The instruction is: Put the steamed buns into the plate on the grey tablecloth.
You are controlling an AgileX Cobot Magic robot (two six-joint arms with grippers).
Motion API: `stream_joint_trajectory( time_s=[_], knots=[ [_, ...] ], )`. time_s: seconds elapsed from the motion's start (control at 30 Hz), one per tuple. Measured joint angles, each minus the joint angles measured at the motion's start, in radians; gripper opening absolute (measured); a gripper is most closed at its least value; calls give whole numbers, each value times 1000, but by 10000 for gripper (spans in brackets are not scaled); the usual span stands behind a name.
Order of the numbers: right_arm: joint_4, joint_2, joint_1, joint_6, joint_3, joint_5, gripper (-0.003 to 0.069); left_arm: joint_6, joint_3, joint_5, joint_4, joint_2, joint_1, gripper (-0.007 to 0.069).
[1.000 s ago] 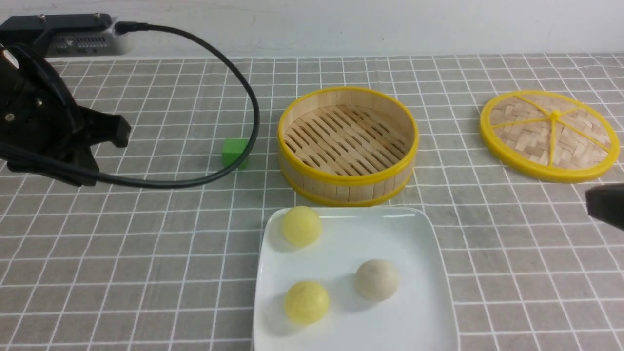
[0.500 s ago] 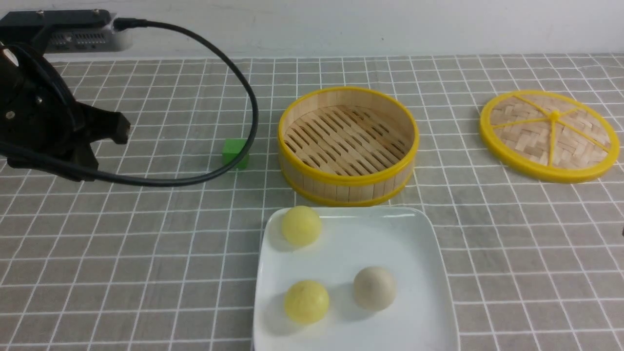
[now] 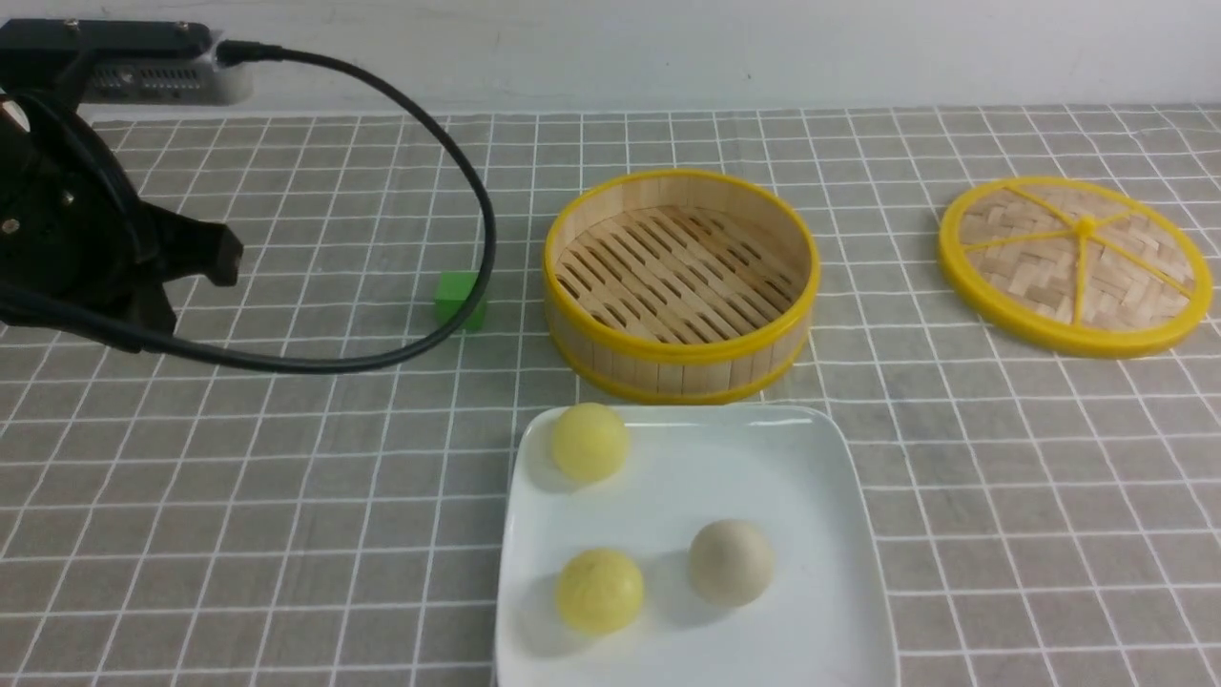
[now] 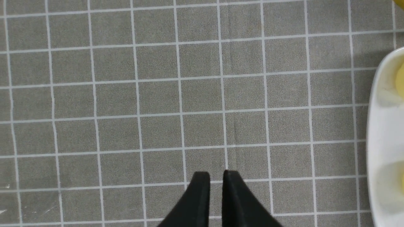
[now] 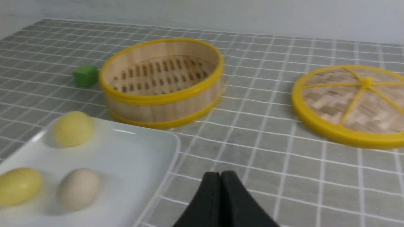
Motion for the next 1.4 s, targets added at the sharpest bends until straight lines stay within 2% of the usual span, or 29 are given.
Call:
stream_joint_trajectory(
  time_s=[0.13,0.23,0.33,0.5,0.6,0.7,0.73,0.87,0.97,1.0,1.07,1.2,1.4],
  knots=[
    [-48,-151,-120,0,145,10,6,0,0,25,12,-2,0,85],
    [-60,-200,-157,0,213,35,8,0,0,70,32,-23,0,85],
    [-65,-207,-167,0,253,45,11,-8,0,93,51,-75,0,85],
    [-74,-207,-167,0,253,45,18,-93,8,102,53,-243,2,85],
    [-77,-207,-167,0,253,45,22,-103,54,102,9,-374,2,85],
    [-77,-207,-167,0,253,45,28,-90,180,95,-88,-600,2,85],
    [-77,-207,-167,0,253,45,28,-89,191,95,-95,-600,2,85],
    [-77,-207,-167,0,253,45,34,-79,456,-162,-206,-934,2,85],
    [-77,-207,-167,0,253,45,38,-79,651,-428,-214,-1150,2,88],
    [-77,-207,-167,0,253,45,39,-79,662,-428,-214,-1162,2,89],
    [-77,-207,-167,0,253,45,42,-79,785,-568,-214,-1316,2,89],
    [-77,-208,-167,0,253,45,48,-79,891,-646,-204,-1383,2,91],
    [-77,-208,-167,0,253,44,55,-79,961,-653,-128,-1338,2,97]
  ],
)
